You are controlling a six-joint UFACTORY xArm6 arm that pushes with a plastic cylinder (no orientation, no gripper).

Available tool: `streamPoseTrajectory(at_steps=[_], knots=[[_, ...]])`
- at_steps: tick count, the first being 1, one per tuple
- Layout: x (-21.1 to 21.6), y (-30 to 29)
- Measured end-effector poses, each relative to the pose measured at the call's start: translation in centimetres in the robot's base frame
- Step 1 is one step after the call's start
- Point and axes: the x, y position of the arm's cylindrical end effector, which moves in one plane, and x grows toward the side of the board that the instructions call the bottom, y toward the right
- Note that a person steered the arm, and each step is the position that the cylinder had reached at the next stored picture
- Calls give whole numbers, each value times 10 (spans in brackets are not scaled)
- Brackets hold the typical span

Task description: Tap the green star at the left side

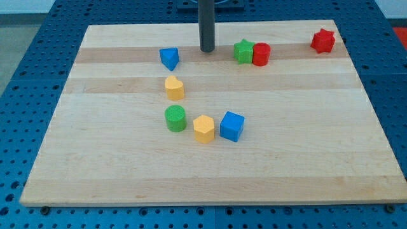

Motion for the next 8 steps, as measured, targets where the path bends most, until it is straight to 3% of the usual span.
streamPoseTrajectory(at_steps=[5, 8], knots=[[3, 4], [1, 36]])
